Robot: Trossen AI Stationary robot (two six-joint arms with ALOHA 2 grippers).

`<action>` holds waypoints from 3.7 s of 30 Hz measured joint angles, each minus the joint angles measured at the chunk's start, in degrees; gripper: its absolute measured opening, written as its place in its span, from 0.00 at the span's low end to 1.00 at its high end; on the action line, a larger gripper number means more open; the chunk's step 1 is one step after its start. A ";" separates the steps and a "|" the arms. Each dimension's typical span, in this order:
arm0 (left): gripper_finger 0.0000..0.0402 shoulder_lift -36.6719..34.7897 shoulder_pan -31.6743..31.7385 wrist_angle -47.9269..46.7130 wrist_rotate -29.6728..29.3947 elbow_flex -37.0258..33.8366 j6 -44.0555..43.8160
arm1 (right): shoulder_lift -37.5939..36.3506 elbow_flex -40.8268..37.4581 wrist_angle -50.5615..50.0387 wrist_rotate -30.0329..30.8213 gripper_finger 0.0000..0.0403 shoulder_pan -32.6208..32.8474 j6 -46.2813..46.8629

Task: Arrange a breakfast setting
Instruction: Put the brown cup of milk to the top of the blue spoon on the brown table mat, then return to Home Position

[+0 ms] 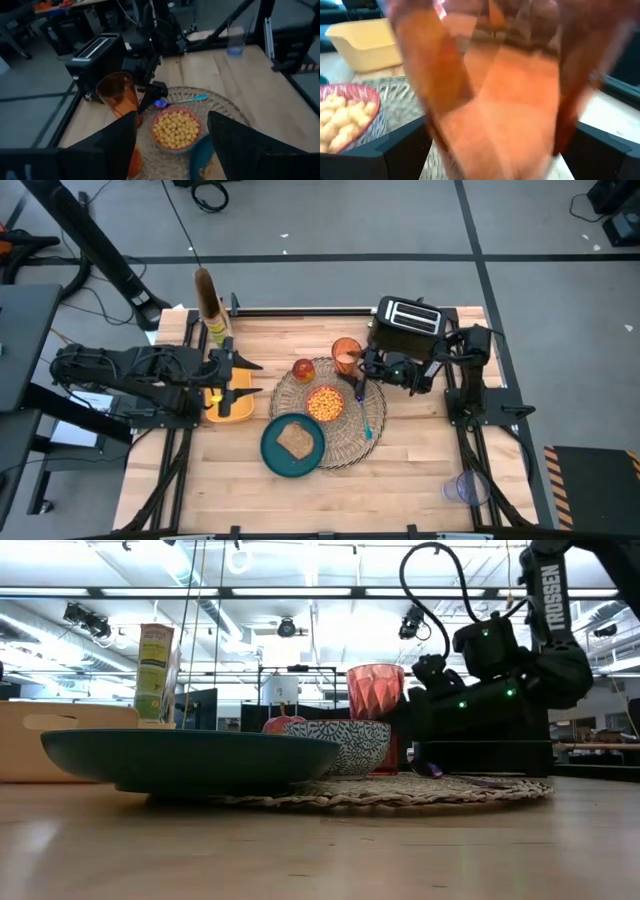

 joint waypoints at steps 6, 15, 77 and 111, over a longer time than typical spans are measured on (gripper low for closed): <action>0.72 0.11 0.05 -4.05 -0.13 -0.02 -4.47 | -5.59 -1.60 -5.58 -0.18 0.99 0.52 0.02; 0.75 -0.57 1.01 0.96 -2.70 -7.52 -4.92 | -16.22 -4.07 -18.17 -0.46 0.99 0.81 2.67; 0.02 -44.75 6.16 25.38 3.34 -49.75 -5.68 | -100.18 -20.65 -64.44 -5.01 0.02 14.84 2.32; 0.03 -46.25 5.98 30.57 6.13 -53.53 -4.15 | -108.78 -20.65 -77.78 -6.01 0.06 16.11 7.63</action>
